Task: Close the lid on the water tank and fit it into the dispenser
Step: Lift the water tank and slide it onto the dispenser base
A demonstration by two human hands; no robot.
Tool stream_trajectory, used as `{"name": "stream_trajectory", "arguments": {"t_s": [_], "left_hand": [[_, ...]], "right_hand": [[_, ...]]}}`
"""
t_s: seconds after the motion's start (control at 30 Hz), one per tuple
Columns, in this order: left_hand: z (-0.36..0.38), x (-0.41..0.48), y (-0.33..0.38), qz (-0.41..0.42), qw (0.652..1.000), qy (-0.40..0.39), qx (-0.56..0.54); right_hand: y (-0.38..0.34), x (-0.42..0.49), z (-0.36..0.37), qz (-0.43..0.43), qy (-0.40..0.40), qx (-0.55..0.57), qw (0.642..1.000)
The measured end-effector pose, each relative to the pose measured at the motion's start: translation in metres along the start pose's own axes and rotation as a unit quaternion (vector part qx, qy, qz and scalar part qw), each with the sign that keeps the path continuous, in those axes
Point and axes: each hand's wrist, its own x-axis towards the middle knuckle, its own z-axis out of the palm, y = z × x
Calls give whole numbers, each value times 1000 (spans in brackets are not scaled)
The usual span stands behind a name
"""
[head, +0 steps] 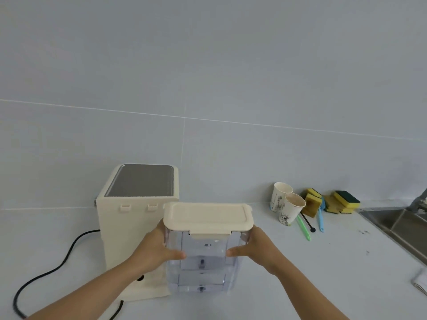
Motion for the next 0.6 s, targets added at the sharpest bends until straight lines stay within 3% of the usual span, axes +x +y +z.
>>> {"name": "stream_trajectory", "arguments": {"t_s": [0.5,0.6], "left_hand": [[-99,-30,-8,-89,993,74,-13],[-133,-39,-33,-106,987,114,-38]], "right_hand": [[-69,53,77,-32,-82,-3,996],[-85,73,120,-35,-129,7,991]]}}
